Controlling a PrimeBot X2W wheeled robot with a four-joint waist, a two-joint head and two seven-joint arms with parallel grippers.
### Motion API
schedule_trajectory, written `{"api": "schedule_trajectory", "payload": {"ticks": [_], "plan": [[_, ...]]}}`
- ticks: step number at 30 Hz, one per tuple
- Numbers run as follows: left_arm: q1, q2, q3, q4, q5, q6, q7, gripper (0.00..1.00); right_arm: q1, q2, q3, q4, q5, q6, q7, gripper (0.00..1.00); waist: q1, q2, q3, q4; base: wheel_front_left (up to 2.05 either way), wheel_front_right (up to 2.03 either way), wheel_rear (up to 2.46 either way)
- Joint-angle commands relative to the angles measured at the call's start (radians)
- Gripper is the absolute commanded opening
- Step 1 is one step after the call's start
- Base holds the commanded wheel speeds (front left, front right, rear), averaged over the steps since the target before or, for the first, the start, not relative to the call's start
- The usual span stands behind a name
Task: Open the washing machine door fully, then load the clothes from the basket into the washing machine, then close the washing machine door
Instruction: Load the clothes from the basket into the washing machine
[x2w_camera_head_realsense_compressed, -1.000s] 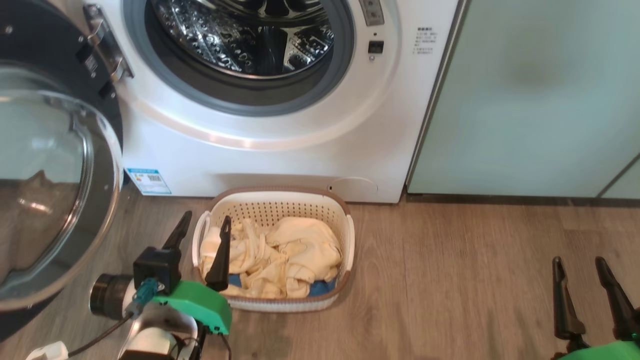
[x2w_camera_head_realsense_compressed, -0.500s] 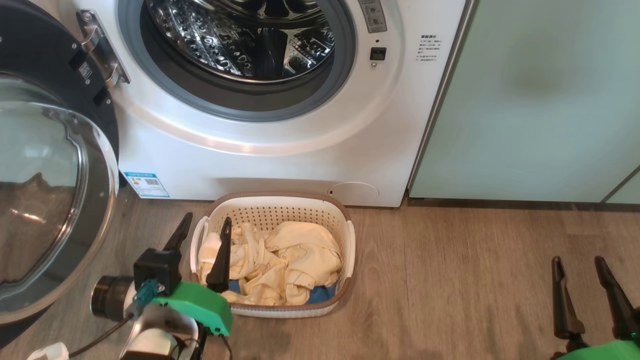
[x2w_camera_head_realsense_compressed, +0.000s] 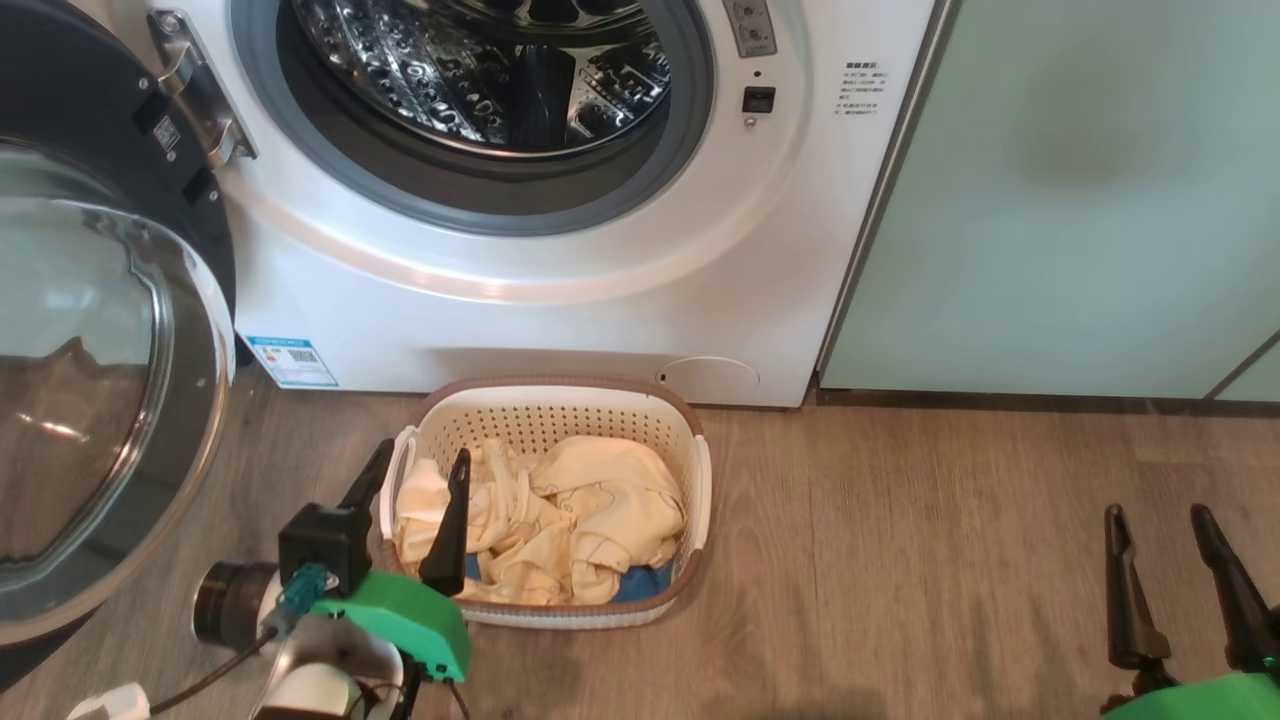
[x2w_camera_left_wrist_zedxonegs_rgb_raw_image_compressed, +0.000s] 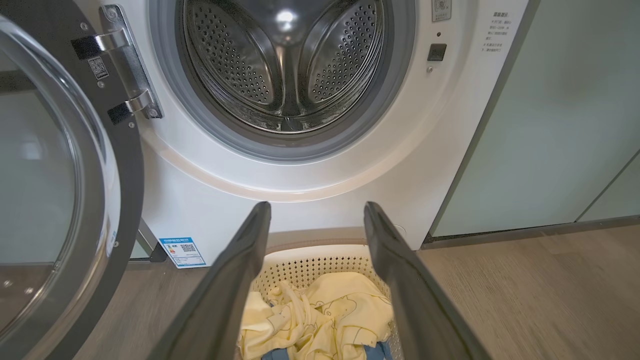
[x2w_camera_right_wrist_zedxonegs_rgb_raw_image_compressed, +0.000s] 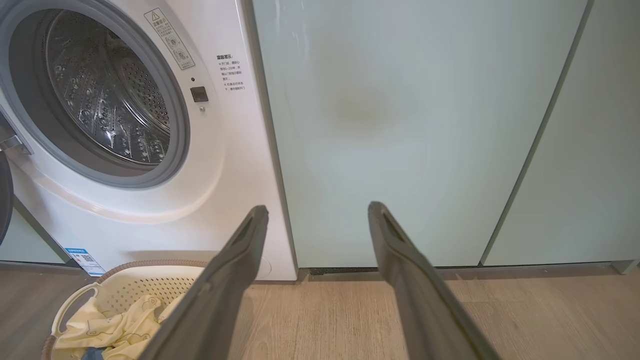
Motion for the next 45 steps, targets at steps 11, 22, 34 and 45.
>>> {"api": "schedule_trajectory", "payload": {"ticks": [11,22,34,45], "plan": [[-0.108,0.013,0.006,0.091,-0.026,-0.033,-0.021,1.00,-0.057,-0.017,0.022,-0.035,0.005,-0.003,-0.015,1.00,0.0000,0.0000,0.048,0.001,0.00,0.00,0.00],[-0.301,-0.005,-0.032,0.386,-0.045,-0.094,-0.020,1.00,-0.110,-0.017,0.034,-0.047,0.018,-0.003,-0.018,1.00,0.0000,0.0000,0.199,-0.014,0.00,0.00,0.00],[-0.575,-0.034,-0.068,0.807,-0.062,-0.174,-0.044,1.00,-0.221,-0.017,0.054,-0.056,0.051,-0.003,-0.022,1.00,0.0000,0.0000,0.420,-0.067,0.00,0.00,0.00],[-0.786,-0.043,-0.092,1.001,-0.071,-0.214,-0.077,1.00,-0.313,-0.017,0.076,-0.080,0.098,-0.003,-0.023,1.00,0.0000,0.0000,0.615,-0.111,0.00,0.00,0.00]]}}
